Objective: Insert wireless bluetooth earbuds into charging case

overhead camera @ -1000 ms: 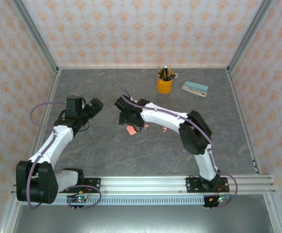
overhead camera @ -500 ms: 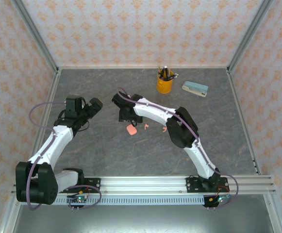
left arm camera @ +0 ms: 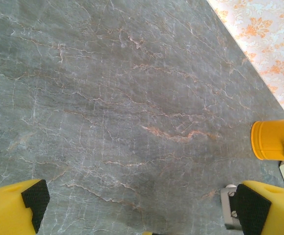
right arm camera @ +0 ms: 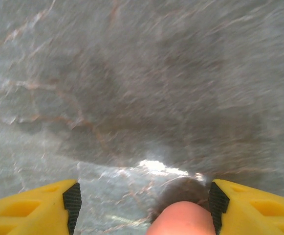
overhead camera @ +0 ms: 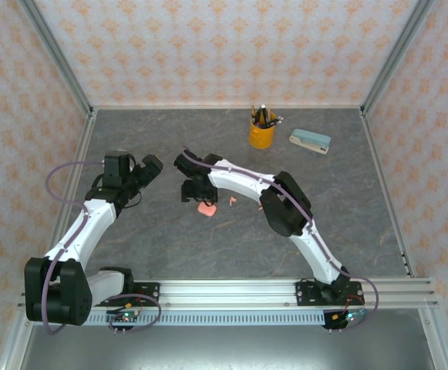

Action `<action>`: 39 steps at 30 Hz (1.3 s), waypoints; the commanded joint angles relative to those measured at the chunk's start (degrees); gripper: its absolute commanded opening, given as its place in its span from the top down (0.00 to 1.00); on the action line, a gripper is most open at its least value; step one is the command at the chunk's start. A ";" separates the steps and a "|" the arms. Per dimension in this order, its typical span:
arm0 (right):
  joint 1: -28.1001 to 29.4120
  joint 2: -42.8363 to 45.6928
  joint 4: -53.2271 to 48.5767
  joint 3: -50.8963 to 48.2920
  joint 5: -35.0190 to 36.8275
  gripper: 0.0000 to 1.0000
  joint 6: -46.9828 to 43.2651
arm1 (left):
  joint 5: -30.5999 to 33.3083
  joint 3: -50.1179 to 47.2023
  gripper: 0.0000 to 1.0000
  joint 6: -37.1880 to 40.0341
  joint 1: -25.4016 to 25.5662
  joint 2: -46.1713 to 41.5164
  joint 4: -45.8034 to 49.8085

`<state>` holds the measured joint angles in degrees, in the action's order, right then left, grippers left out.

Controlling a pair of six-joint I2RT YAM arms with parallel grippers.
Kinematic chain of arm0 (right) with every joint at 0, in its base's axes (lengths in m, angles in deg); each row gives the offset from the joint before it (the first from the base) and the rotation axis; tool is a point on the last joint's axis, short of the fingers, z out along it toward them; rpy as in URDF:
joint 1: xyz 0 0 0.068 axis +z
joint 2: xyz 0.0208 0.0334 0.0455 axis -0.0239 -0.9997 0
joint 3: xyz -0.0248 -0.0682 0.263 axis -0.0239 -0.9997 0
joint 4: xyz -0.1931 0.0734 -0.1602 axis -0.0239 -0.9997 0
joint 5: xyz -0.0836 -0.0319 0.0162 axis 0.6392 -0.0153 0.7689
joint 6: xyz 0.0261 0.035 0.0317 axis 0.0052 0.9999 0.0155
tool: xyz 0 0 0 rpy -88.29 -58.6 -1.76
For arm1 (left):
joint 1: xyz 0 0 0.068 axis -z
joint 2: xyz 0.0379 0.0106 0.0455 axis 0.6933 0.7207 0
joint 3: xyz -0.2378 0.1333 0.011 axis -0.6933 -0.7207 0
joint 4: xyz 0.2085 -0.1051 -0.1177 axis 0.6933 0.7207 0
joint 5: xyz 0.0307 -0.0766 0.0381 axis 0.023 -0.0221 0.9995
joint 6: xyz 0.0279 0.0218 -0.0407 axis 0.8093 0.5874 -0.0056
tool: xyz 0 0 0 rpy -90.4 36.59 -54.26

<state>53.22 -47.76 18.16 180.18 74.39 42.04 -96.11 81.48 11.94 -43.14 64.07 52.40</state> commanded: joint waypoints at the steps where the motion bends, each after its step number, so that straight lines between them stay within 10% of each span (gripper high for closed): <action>1: 1.51 -0.52 -0.13 1.65 -2.95 0.30 -1.67 | 1.04 1.07 0.00 -0.15 0.30 -1.46 0.78; 14: 3.25 10.14 -5.25 -3.69 14.27 0.16 0.53 | 1.69 0.67 0.00 -0.06 0.30 -1.56 0.63; 39: 5.86 1.95 -8.39 -3.44 11.78 0.15 3.84 | 2.28 0.98 0.00 0.46 0.30 -0.28 0.02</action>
<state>58.89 -45.58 10.75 177.25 86.02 44.77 -95.46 81.48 11.94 -43.14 63.63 52.38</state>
